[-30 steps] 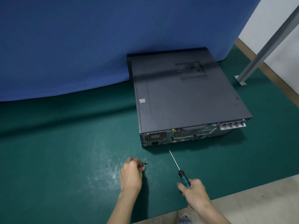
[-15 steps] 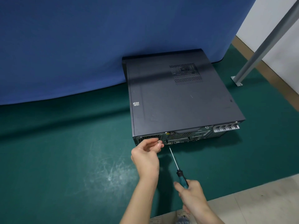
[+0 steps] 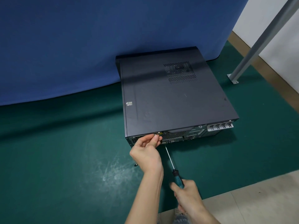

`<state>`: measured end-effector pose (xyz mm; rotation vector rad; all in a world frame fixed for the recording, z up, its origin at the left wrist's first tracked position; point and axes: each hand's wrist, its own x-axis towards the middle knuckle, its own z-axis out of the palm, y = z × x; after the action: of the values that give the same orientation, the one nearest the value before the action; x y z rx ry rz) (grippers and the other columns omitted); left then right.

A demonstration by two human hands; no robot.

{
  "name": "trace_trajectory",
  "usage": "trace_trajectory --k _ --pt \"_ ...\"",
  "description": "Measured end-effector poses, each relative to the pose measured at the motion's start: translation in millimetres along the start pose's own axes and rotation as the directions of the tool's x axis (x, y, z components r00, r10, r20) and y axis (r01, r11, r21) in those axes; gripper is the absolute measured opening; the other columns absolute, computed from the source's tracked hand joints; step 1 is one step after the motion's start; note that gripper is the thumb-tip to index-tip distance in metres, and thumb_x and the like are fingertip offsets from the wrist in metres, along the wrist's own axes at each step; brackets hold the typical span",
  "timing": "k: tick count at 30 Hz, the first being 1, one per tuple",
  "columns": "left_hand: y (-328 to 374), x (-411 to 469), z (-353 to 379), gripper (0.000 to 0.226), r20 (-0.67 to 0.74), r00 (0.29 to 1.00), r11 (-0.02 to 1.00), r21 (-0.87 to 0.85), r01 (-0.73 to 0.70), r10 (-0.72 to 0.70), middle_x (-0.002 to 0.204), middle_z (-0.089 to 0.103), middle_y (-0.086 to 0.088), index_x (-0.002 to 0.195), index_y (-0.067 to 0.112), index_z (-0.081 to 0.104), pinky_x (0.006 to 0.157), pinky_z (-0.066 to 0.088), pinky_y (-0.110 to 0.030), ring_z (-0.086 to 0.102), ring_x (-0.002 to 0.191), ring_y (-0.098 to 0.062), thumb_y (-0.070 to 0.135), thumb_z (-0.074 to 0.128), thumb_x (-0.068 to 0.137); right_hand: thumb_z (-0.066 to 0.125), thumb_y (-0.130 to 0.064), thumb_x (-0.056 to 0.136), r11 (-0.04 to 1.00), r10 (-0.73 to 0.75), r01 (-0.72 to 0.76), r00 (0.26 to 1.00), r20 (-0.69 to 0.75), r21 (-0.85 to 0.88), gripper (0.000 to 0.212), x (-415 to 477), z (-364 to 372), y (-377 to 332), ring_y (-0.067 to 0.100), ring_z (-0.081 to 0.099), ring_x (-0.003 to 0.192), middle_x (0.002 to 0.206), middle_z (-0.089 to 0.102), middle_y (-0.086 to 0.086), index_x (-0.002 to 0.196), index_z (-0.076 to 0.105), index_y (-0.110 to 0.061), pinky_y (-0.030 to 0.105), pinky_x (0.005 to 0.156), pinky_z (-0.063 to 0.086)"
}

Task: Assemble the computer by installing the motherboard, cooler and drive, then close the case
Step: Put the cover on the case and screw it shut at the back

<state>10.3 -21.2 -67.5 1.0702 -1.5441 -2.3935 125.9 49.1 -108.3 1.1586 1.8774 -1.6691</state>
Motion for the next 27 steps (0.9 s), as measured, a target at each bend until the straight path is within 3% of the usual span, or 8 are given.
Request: trace_trajectory --k 6,12,17,27 --pt "-3.8 -0.7 5.5 0.021 -0.054 0.998 1.0 0.002 -0.014 0.014 0.057 0.065 -0.005 0.067 0.002 0.064 0.054 0.052 -0.018 0.066 0.055 -0.016 -0.018 0.067 0.073 0.061 -0.004 0.084 0.999 -0.028 0.028 1.0 0.0 -0.02 0.041 0.5 -0.7 4.7 0.013 0.025 0.037 0.044 0.034 0.001 0.053 0.036 -0.014 0.021 0.04 0.019" --pt "-1.5 -0.6 5.6 0.02 -0.064 0.998 1.0 0.0 -0.01 0.01 0.06 0.063 -0.011 0.068 0.0 0.059 0.051 0.052 -0.018 0.066 0.052 -0.016 -0.017 0.069 0.074 0.065 -0.011 0.083 0.978 -0.167 0.16 0.985 -0.038 -0.135 0.046 -3.7 -6.9 -2.0 0.016 0.028 0.05 0.048 0.033 0.0 0.05 0.033 -0.018 0.029 0.052 0.022" --pt "0.4 0.5 4.7 0.02 -0.048 0.999 0.999 0.043 0.008 -0.006 0.06 0.062 -0.012 0.067 0.0 0.059 0.05 0.05 -0.017 0.065 0.05 -0.014 -0.016 0.068 0.075 0.065 -0.014 0.083 0.943 -0.279 0.264 0.959 -0.045 -0.201 0.046 -11.1 -5.4 -15.0 0.015 0.026 0.052 0.051 0.031 -0.001 0.052 0.031 -0.018 0.03 0.05 0.021" --pt "6.6 -2.5 5.6 0.015 -0.001 0.993 0.992 0.042 0.121 -0.121 0.059 0.064 -0.01 0.07 -0.003 0.06 0.049 0.052 -0.018 0.065 0.049 -0.014 -0.013 0.064 0.08 0.063 -0.012 0.081 0.924 -0.288 0.257 0.955 -0.072 -0.284 0.048 -17.0 -1.2 -21.0 0.012 0.022 0.047 0.039 0.025 -0.008 0.048 0.028 -0.017 0.025 0.044 0.019"
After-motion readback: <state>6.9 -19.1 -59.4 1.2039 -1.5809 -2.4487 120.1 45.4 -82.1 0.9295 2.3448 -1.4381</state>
